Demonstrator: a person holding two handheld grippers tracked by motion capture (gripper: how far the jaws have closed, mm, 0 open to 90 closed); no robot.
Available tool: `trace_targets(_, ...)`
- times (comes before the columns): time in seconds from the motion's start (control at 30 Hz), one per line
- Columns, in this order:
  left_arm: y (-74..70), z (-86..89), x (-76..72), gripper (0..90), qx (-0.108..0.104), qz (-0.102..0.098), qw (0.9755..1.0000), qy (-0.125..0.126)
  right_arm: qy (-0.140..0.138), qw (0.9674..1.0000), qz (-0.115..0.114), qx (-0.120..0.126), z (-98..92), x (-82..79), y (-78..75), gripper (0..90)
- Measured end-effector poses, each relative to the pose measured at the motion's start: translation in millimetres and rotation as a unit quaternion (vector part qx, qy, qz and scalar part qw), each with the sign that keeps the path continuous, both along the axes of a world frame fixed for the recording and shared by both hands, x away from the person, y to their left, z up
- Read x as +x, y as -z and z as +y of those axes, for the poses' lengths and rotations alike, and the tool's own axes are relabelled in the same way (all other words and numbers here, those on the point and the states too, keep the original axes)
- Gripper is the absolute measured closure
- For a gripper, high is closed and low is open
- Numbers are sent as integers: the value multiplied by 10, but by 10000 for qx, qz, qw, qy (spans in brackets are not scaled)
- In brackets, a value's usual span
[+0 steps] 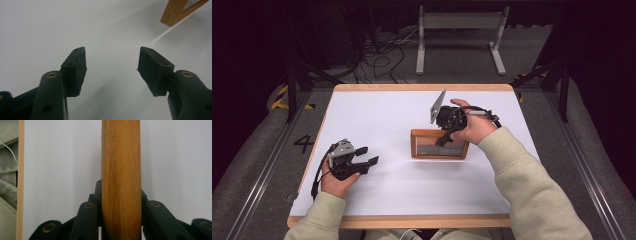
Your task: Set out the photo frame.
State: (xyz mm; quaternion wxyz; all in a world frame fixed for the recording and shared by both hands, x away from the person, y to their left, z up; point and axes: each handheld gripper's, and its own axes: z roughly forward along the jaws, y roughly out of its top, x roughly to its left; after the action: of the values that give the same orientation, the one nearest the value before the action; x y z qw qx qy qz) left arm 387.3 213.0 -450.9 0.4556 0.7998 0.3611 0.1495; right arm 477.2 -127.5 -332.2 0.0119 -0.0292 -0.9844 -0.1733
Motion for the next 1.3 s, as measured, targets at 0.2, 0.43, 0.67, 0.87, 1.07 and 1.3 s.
trace_targets(0.2,3,-11,4,404,1,10,10000,17,-111,9999,75,-50,-3,30,100,738)
trace_targets(0.43,4,-10,4,404,-1,16,10000,16,-49,9998,189,-23,-7,59,208,738)
trace_targets(0.67,3,-4,6,404,-4,1,10000,18,-101,9997,215,-43,-12,83,259,737)
trace_targets(0.87,2,-8,5,403,21,-5,10000,20,-172,9998,107,-3,-15,105,255,712)
trace_targets(1.07,4,-13,2,403,-1,13,10000,23,119,9999,-80,91,-50,134,223,599)
trace_targets(1.3,4,-11,2,402,-3,14,10000,18,444,9986,-270,34,-76,191,248,438)
